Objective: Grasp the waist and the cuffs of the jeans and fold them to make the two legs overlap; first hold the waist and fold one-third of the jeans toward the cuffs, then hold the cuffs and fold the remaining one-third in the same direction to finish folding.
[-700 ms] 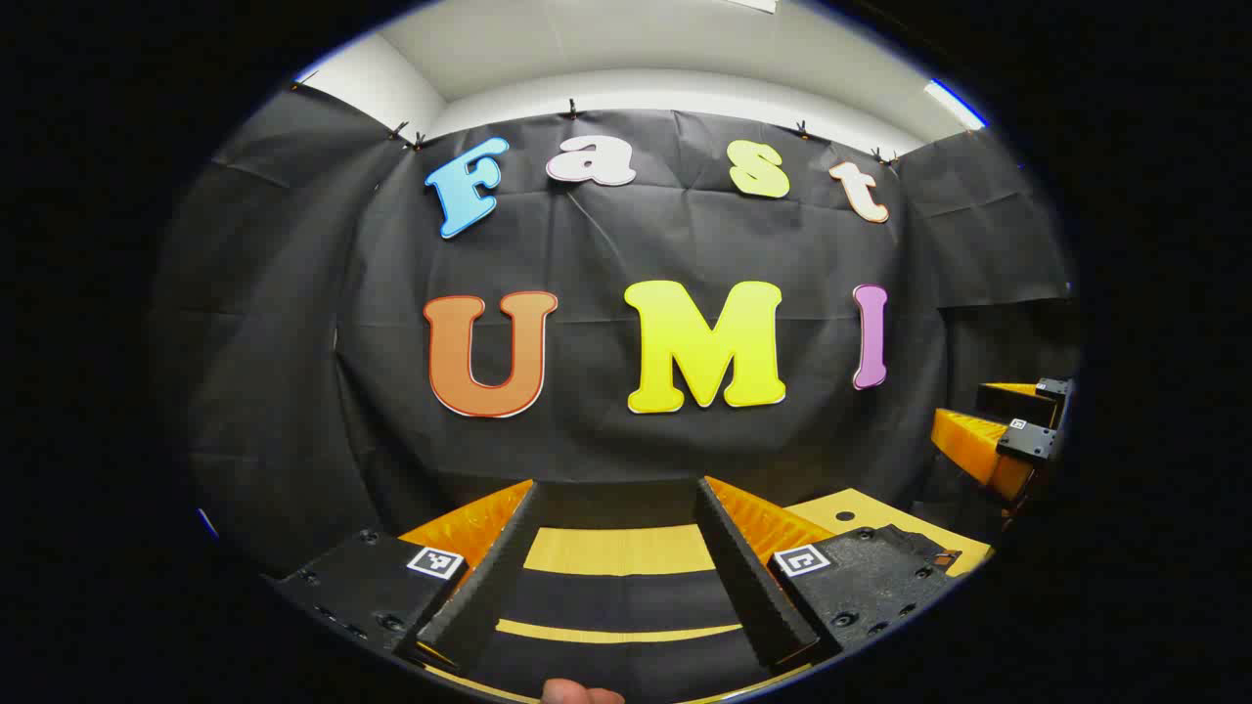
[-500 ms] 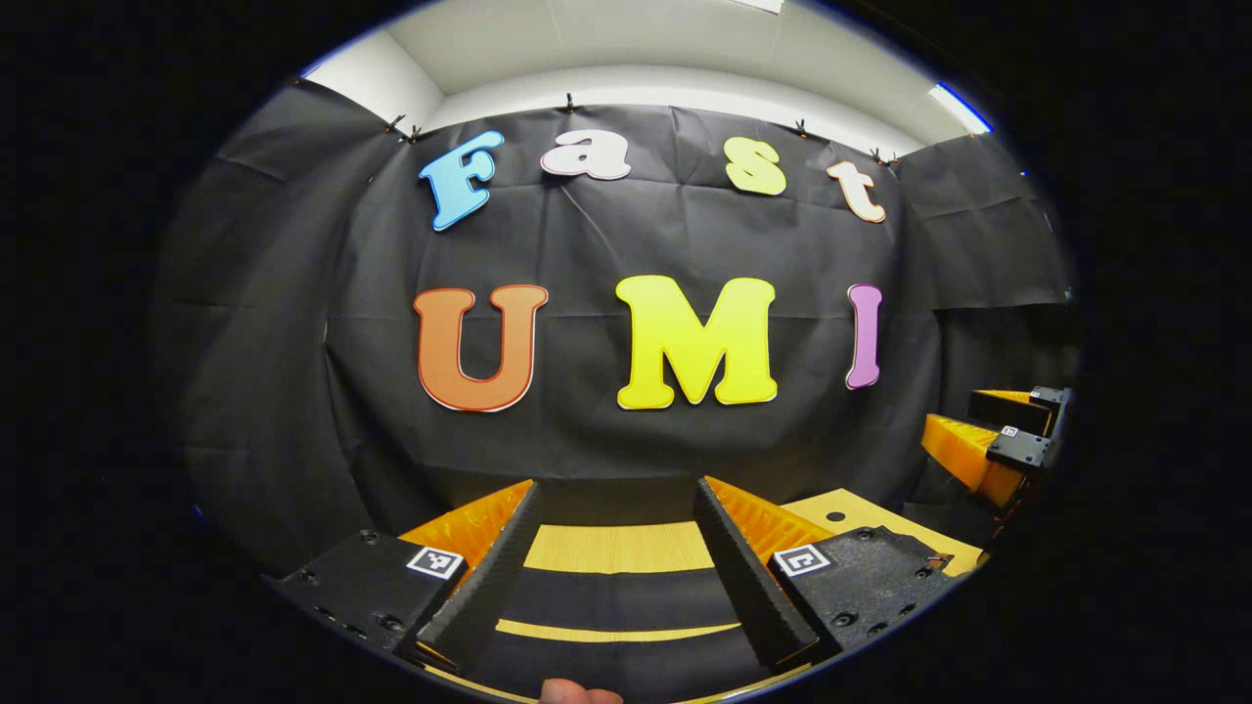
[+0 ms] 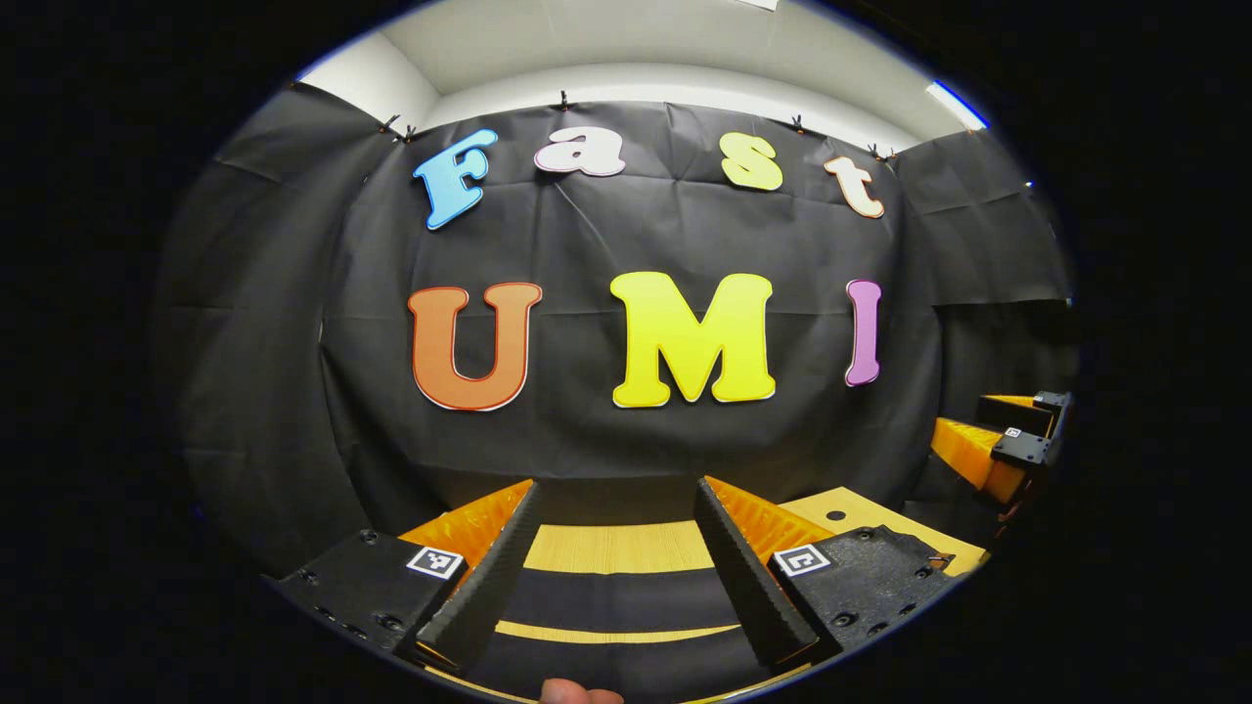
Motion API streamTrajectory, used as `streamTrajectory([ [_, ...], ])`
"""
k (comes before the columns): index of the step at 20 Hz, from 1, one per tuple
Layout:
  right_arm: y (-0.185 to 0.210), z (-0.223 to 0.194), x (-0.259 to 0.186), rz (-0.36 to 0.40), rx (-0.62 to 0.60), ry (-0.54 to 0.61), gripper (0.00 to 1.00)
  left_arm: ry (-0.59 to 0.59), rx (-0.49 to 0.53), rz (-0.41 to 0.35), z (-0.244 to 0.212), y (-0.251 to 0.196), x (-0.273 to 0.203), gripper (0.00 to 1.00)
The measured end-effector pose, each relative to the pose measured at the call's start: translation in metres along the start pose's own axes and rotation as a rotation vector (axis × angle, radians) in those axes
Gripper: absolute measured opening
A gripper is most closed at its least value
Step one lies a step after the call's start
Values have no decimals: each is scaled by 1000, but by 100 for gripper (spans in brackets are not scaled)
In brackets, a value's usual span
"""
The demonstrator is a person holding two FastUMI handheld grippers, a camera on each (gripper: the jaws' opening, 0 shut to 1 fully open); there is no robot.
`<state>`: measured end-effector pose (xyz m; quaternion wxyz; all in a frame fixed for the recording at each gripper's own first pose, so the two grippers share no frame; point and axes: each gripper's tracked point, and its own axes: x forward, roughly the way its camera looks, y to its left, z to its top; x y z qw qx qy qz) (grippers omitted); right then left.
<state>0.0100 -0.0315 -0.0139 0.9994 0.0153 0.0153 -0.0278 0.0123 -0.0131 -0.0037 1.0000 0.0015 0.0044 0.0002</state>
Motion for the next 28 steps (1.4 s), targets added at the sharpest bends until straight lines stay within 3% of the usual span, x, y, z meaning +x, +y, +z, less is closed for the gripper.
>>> streamTrajectory([
  [10,-38,-6,6,-24,-7,21,96,30,-8,25,-11,4,2,99],
  [14,-81,-23,9,-58,-20,81,99,74,-33,89,-25,30,-2,99],
  [16,-108,-33,9,-89,-3,114,94,114,-46,142,-38,54,-3,99],
  [17,-121,-42,8,-103,15,142,98,138,-59,170,-47,68,-4,100],
  [18,-135,-52,7,-115,39,174,94,160,-72,194,-56,79,-5,100],
  [21,-176,-93,3,-164,184,303,94,244,-149,264,-97,121,-18,100],
  [28,-235,-231,-36,-322,755,648,94,557,-498,373,-236,171,-71,99],
])
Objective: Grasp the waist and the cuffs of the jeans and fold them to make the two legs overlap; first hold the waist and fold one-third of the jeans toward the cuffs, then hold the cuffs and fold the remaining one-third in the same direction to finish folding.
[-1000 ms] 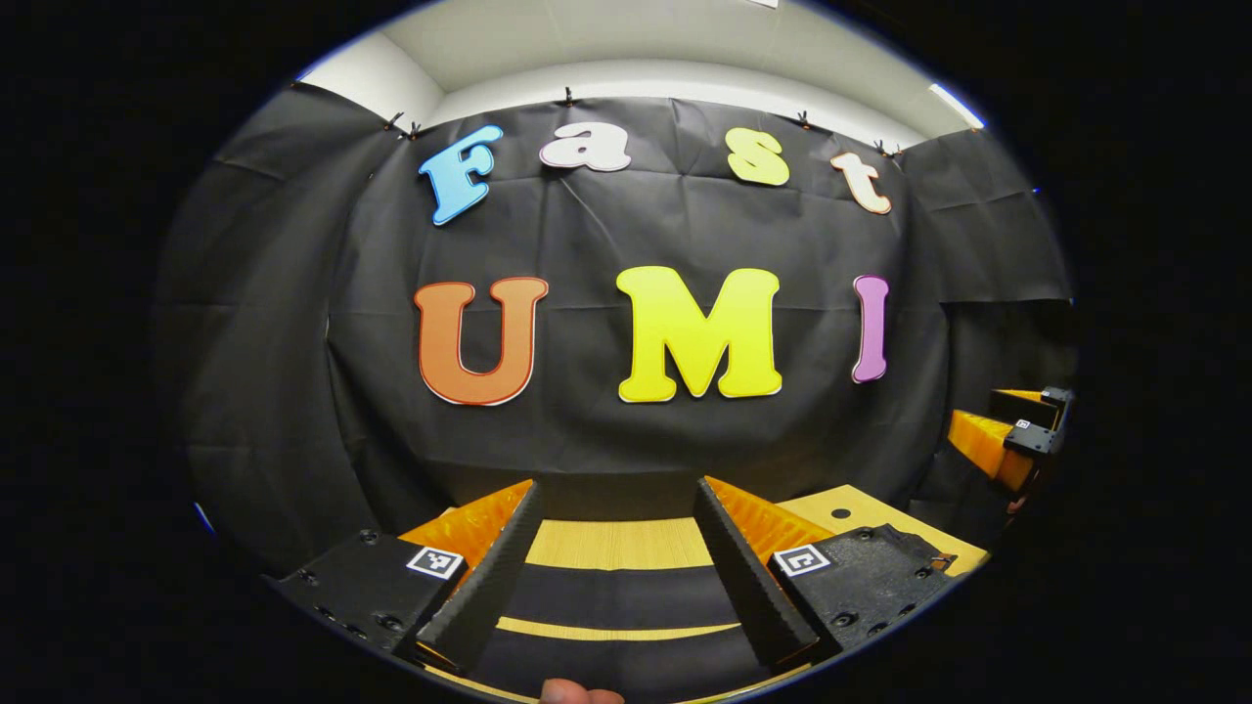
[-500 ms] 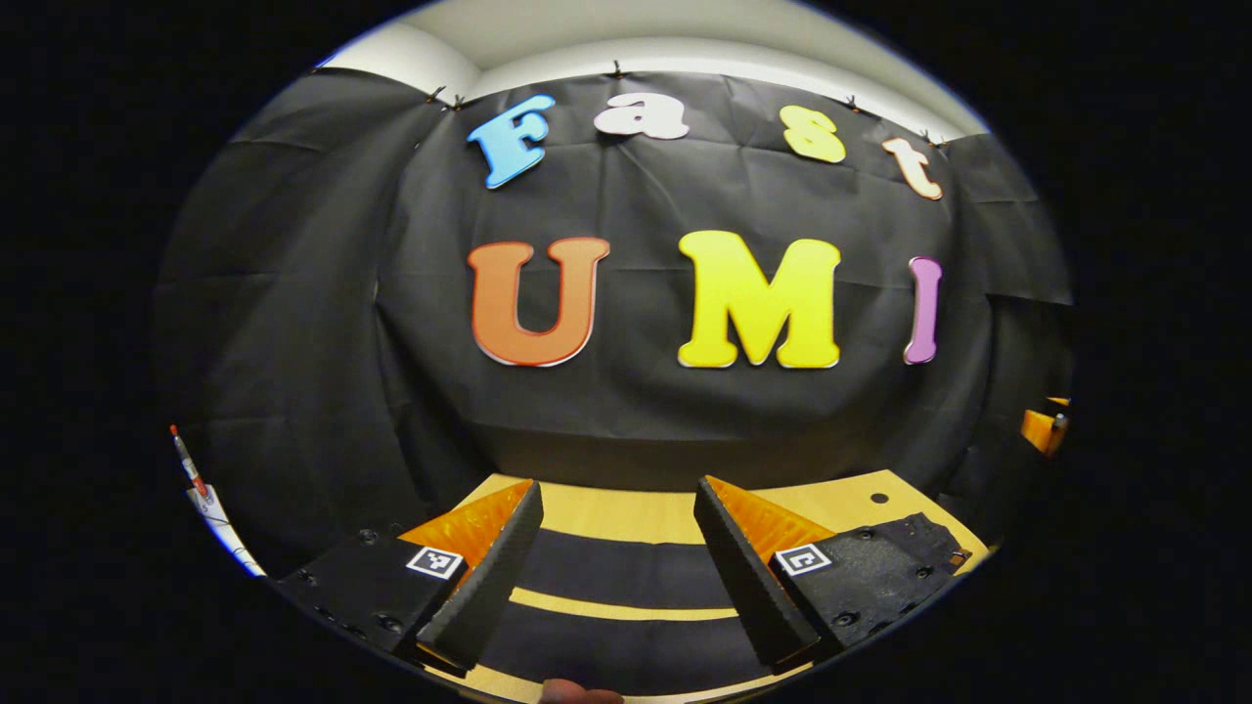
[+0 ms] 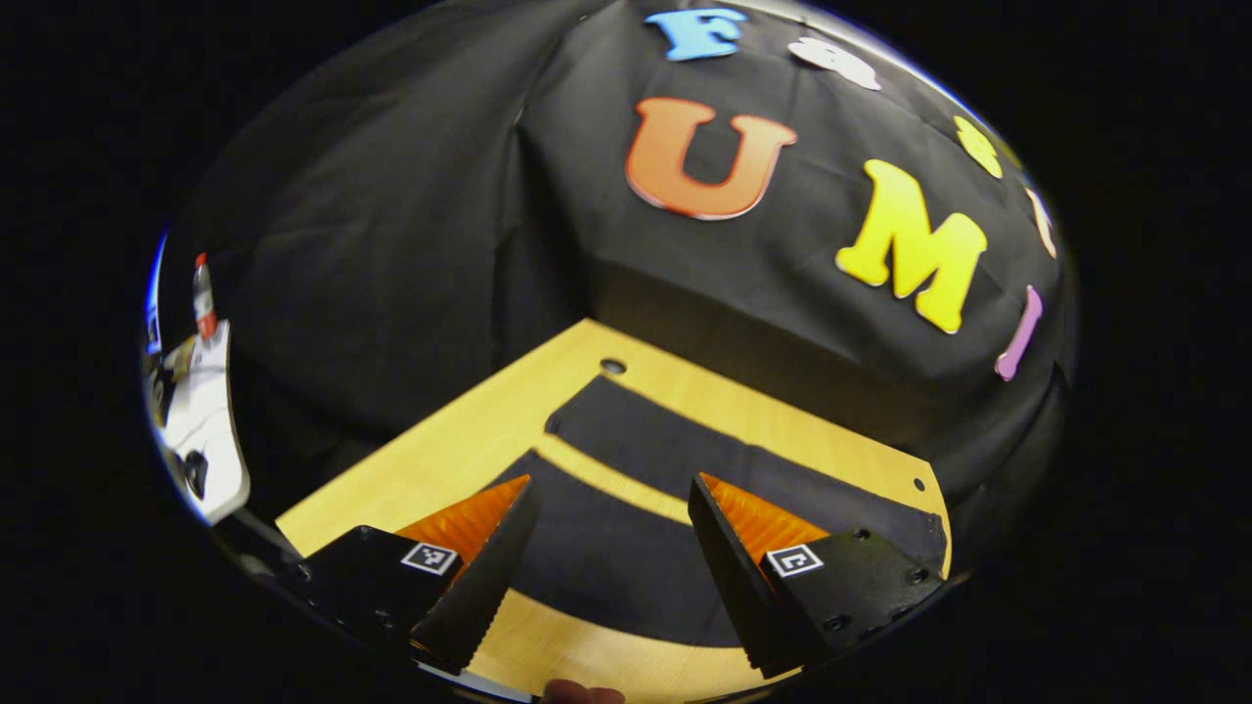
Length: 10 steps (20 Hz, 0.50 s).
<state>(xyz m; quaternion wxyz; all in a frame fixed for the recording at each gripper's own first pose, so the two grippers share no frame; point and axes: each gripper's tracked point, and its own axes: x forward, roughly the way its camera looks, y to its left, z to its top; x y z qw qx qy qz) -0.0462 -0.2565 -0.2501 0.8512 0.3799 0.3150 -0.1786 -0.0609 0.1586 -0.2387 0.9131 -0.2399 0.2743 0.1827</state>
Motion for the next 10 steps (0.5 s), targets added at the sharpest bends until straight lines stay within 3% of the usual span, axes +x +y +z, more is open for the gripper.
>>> streamTrajectory([
  [4,-50,-43,20,-45,80,122,99,206,-289,24,-57,36,14,99],
  [7,-61,-66,29,-59,119,195,99,287,-545,64,-83,62,15,99],
  [9,-60,-71,31,-56,167,218,94,304,-647,88,-87,72,20,100],
  [10,-61,-73,32,-58,174,226,99,305,-669,96,-91,79,25,100],
])
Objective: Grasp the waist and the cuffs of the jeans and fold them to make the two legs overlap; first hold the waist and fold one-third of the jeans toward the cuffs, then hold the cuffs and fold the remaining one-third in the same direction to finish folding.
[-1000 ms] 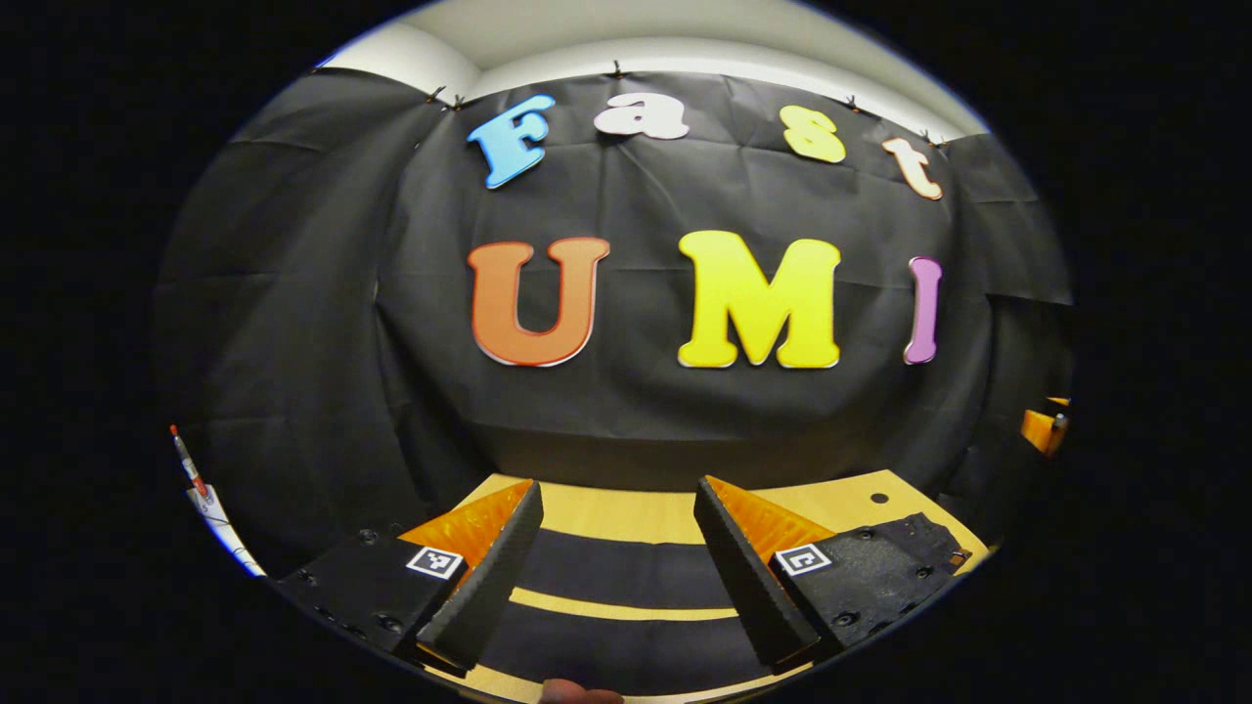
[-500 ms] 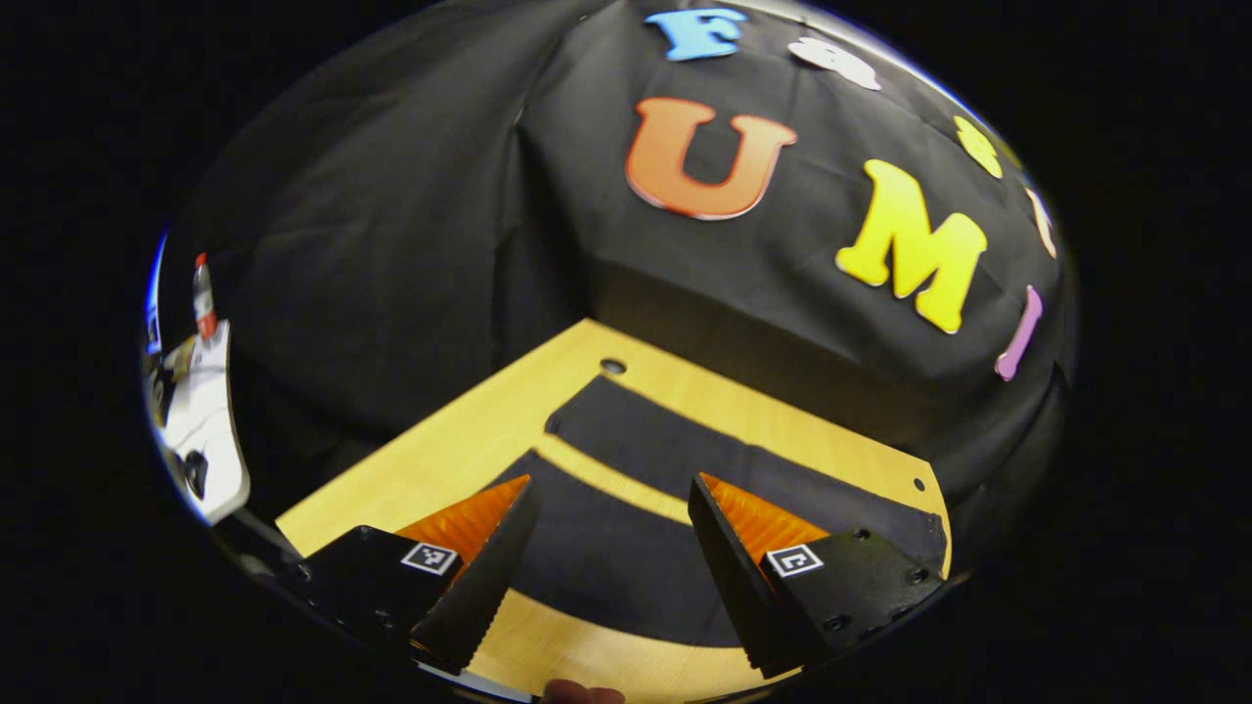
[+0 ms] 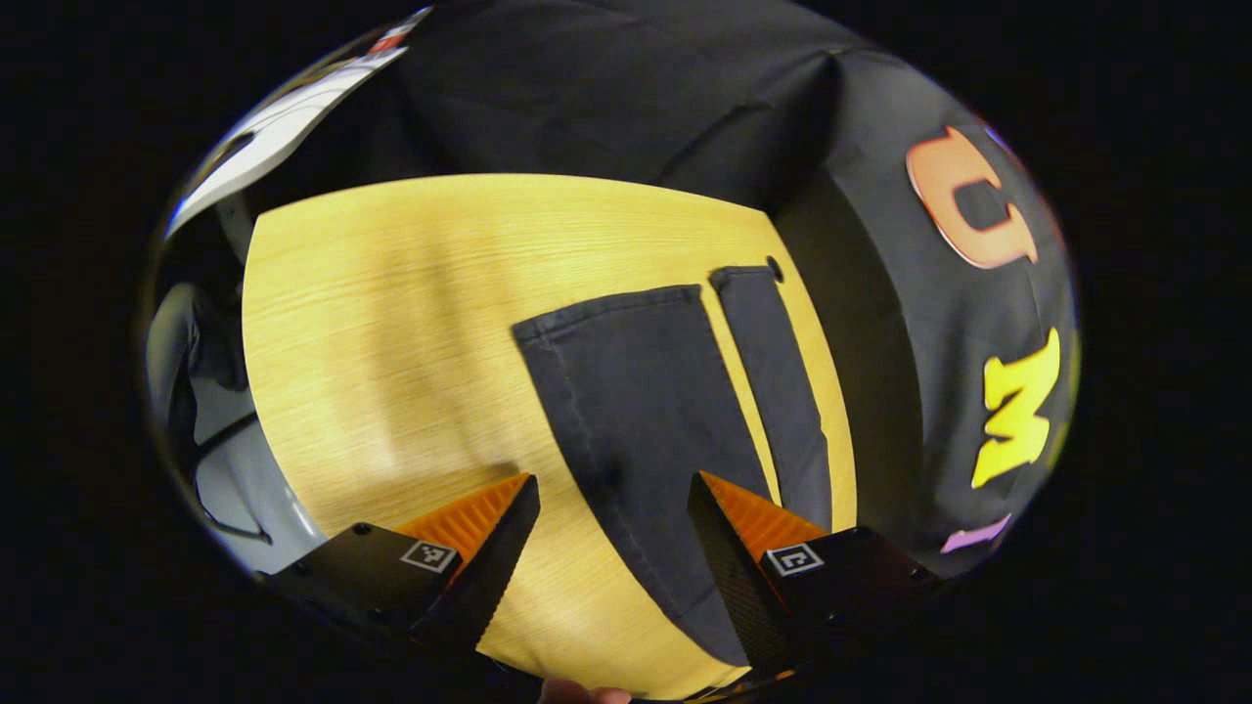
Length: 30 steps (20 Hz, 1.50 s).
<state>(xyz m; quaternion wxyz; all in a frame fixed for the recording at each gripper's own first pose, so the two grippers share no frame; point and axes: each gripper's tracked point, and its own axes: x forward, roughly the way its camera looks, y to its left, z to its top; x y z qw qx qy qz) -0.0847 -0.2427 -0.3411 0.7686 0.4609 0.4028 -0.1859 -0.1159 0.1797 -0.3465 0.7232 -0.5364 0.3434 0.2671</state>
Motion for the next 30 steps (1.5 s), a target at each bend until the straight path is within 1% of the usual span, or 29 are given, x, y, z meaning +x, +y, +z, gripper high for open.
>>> streamTrajectory([
  [2,0,-2,0,-2,-1,14,98,3,-31,-1,5,4,13,99],
  [4,0,-3,1,-4,17,22,99,-9,-39,-23,12,-3,19,97],
  [5,0,-4,2,-4,37,27,98,-13,-31,-29,14,-6,22,100],
  [6,0,-5,4,-7,56,32,98,-17,-25,-35,16,-11,28,96],
  [7,0,-5,5,-7,71,37,93,-24,-17,-43,18,-16,31,100],
  [8,0,-5,7,-6,80,41,93,-30,-8,-55,20,-22,37,96],
  [9,0,-5,9,-6,88,43,93,-35,-1,-66,21,-26,40,96],
  [10,0,-4,13,-3,96,44,93,-42,-4,-83,22,-30,43,100],
  [11,-1,-4,19,-1,108,47,93,-53,-18,-105,27,-34,44,97],
  [12,-1,-3,25,3,128,50,93,-64,-42,-126,29,-40,47,100],
  [13,-1,-2,28,8,156,56,93,-73,-69,-147,31,-44,49,87],
  [14,-1,-1,34,13,192,62,93,-81,-97,-163,33,-48,54,100],
  [15,-2,-1,42,14,229,66,93,-79,-114,-173,34,-50,54,100],
  [16,-3,1,48,15,261,66,93,-77,-126,-182,33,-54,61,91],
  [17,-4,3,54,13,283,68,93,-74,-137,-187,32,-57,64,84],
  [18,-6,5,60,8,297,69,93,-70,-144,-188,33,-58,67,93],
  [19,-6,7,65,5,307,67,93,-67,-150,-189,33,-58,68,76],
  [20,-7,10,71,-1,313,64,98,-64,-153,-188,33,-59,69,74],
  [21,-4,13,76,3,320,60,98,-63,-153,-186,33,-59,72,81],
  [22,1,18,82,5,325,56,98,-58,-150,-179,32,-59,72,65],
  [24,8,22,91,-2,303,56,97,-53,-139,-168,32,-58,74,57],
  [25,11,24,94,-6,285,55,92,-49,-134,-164,31,-59,76,53],
  [26,12,25,98,-11,266,56,96,-46,-128,-162,31,-61,78,51],
  [27,14,26,100,-17,248,60,97,-43,-121,-159,31,-63,80,49],
  [28,15,27,101,-32,230,61,92,-39,-115,-153,30,-63,83,48],
  [29,15,25,99,-47,212,62,96,-37,-108,-147,30,-63,85,46],
  [30,9,23,100,-96,185,68,96,-36,-101,-138,29,-63,87,45],
])
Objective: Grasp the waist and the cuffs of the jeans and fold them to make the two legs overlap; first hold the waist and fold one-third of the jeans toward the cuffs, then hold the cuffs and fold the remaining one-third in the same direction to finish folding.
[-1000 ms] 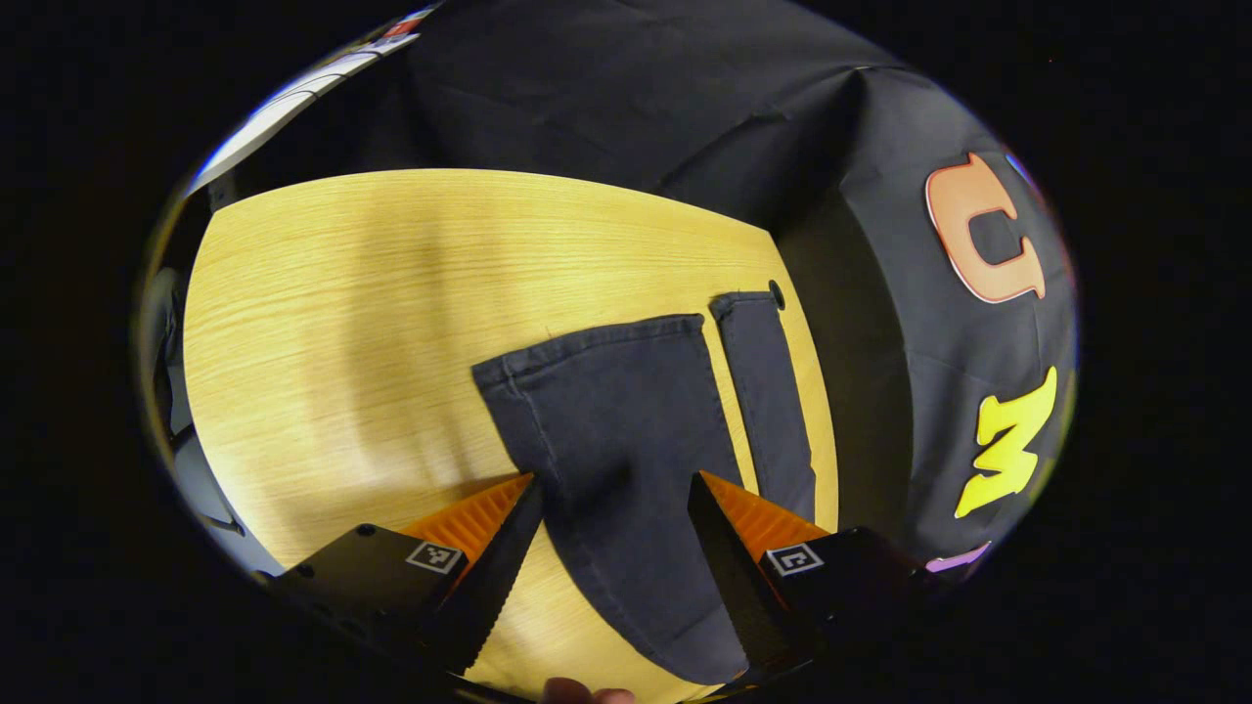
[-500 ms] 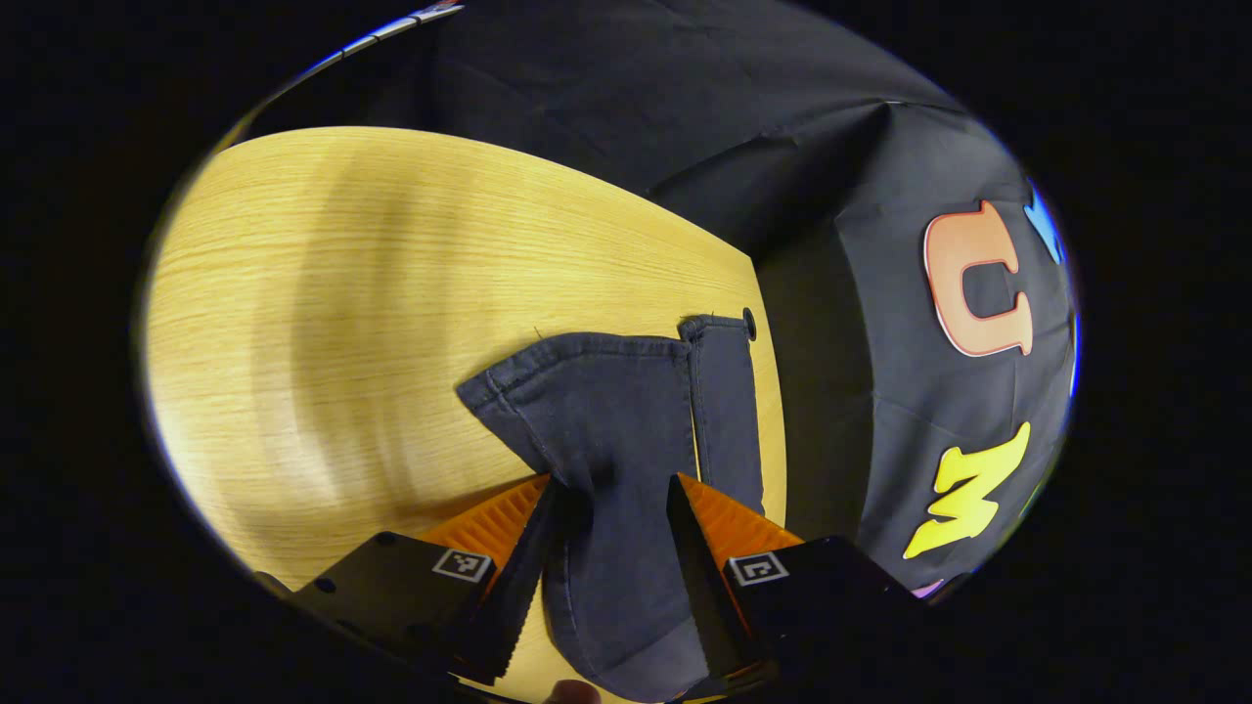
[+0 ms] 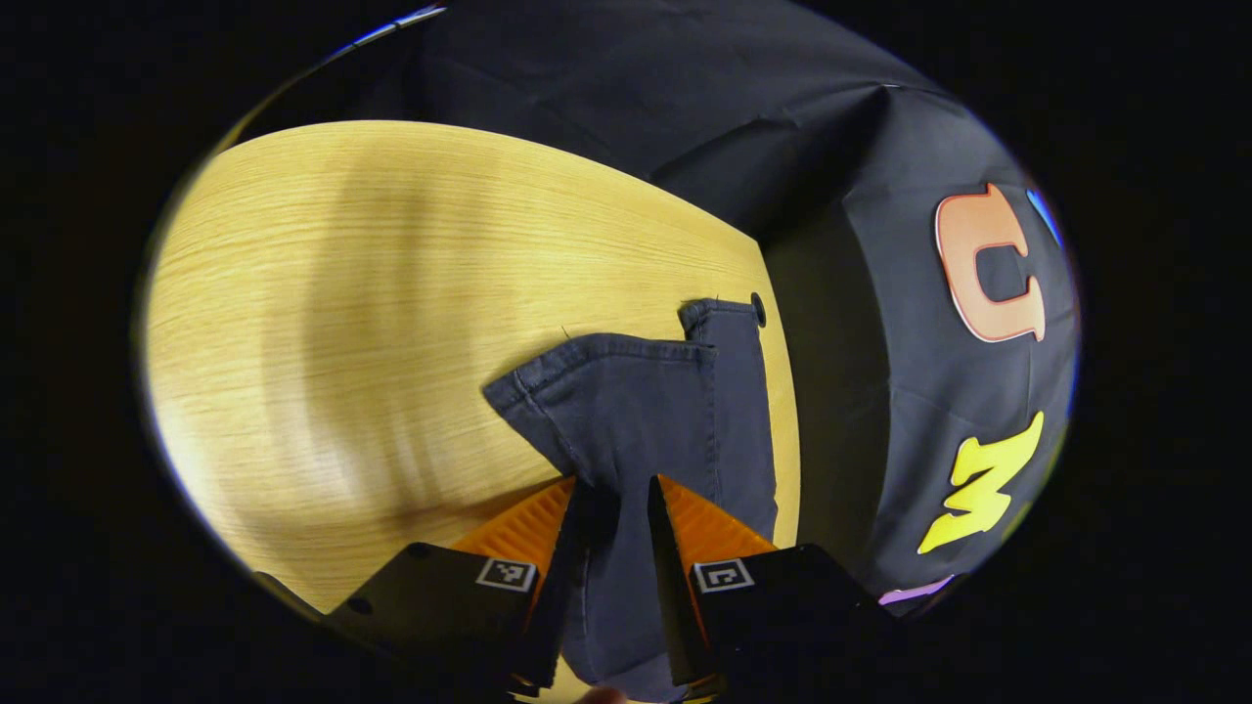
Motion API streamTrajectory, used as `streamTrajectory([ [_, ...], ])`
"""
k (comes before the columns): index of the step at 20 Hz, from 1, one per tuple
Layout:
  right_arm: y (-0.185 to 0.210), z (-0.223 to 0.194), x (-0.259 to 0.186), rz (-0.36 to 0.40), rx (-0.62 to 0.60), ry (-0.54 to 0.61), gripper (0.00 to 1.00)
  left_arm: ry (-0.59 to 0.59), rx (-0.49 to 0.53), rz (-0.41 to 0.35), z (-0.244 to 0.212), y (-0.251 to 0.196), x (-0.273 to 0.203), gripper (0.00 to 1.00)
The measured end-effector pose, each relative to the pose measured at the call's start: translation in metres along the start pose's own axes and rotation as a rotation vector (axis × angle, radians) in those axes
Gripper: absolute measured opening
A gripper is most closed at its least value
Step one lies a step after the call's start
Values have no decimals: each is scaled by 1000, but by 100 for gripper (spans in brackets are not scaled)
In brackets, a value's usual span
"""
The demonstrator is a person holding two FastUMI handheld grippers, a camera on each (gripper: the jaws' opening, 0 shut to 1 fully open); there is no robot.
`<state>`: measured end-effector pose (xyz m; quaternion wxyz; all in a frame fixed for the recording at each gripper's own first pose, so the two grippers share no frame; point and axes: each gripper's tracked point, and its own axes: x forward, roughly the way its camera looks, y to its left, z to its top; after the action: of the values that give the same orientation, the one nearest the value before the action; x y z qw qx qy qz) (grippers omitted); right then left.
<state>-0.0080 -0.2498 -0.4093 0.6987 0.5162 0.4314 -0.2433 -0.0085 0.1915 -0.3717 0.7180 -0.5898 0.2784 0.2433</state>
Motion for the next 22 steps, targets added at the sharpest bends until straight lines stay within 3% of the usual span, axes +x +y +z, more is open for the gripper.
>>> streamTrajectory([
  [3,-10,1,4,-119,-34,6,63,-4,-3,23,1,4,1,27],
  [5,-15,2,7,-171,-10,13,58,-5,-10,27,1,5,-1,17],
  [7,-18,3,5,-168,22,11,11,-1,-12,33,0,5,-1,13],
  [8,-18,-4,10,-159,33,23,19,1,-9,34,0,5,-3,12],
  [9,-16,6,5,-151,45,21,5,2,-9,32,0,3,-5,10],
  [12,-15,3,9,-135,67,47,1,24,-9,30,0,-2,-12,6],
  [17,1,5,-14,-50,113,66,0,80,-1,96,-2,-14,-28,4],
  [22,41,8,-57,80,156,72,1,64,-103,44,7,-48,-56,4],
])
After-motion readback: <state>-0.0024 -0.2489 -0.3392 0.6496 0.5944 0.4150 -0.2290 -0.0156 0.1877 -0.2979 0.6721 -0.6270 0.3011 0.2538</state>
